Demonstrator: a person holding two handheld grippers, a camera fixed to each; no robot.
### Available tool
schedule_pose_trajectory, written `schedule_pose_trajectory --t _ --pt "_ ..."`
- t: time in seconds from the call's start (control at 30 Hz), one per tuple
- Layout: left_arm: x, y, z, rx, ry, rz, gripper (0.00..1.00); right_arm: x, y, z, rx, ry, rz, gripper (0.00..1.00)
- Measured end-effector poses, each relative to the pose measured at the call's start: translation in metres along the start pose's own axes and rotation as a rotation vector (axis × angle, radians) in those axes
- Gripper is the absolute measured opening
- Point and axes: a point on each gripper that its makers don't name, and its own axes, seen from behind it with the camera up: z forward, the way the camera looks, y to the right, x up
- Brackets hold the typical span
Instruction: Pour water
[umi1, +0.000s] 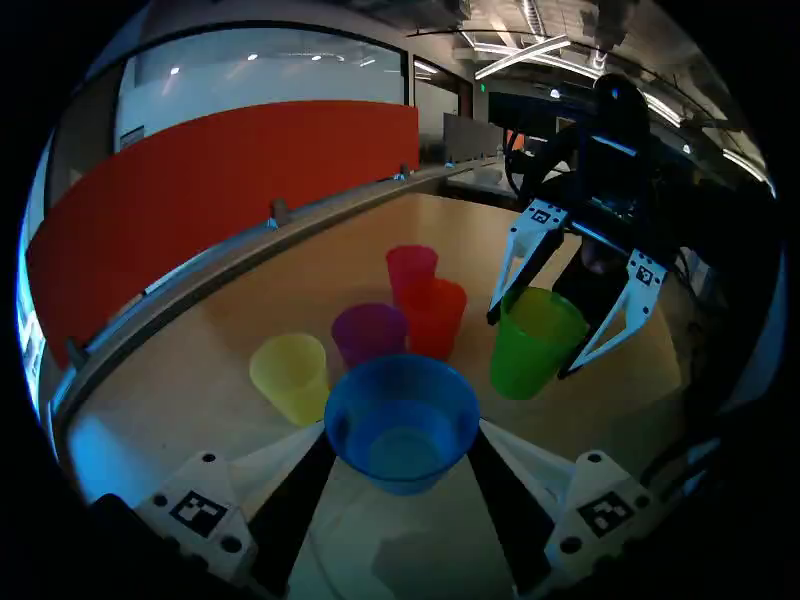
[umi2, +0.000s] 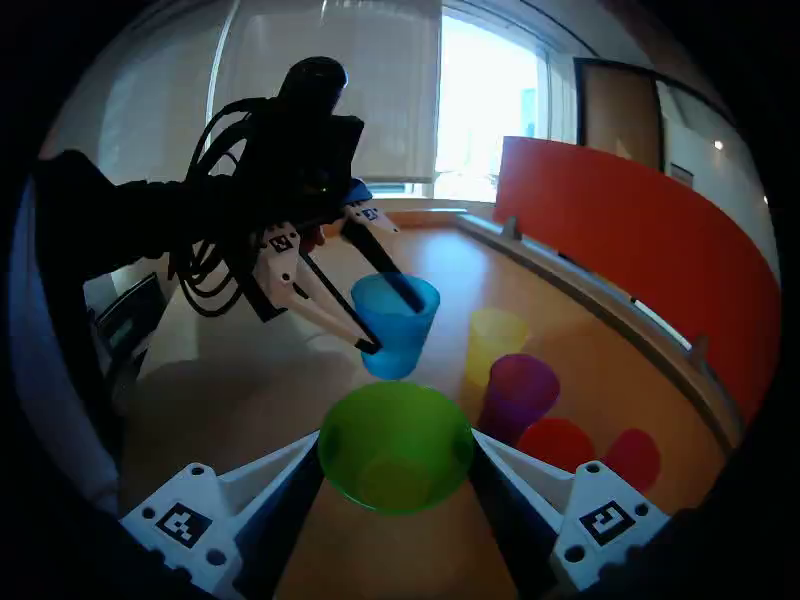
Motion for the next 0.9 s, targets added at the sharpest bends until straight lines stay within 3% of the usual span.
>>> schedule_pose_trajectory --t 0.37,0.9 --pt "0.039 -0.005 -0.013 0.108 0.093 0.006 0.85 0.025 0.004 -0.028 -0.064 0.054 0.012 0.93" --pt "0.087 0.002 -0.032 0.195 0.238 -0.011 0.85 0.068 0.017 -0.061 -0.167 0.186 0.05 0.92"
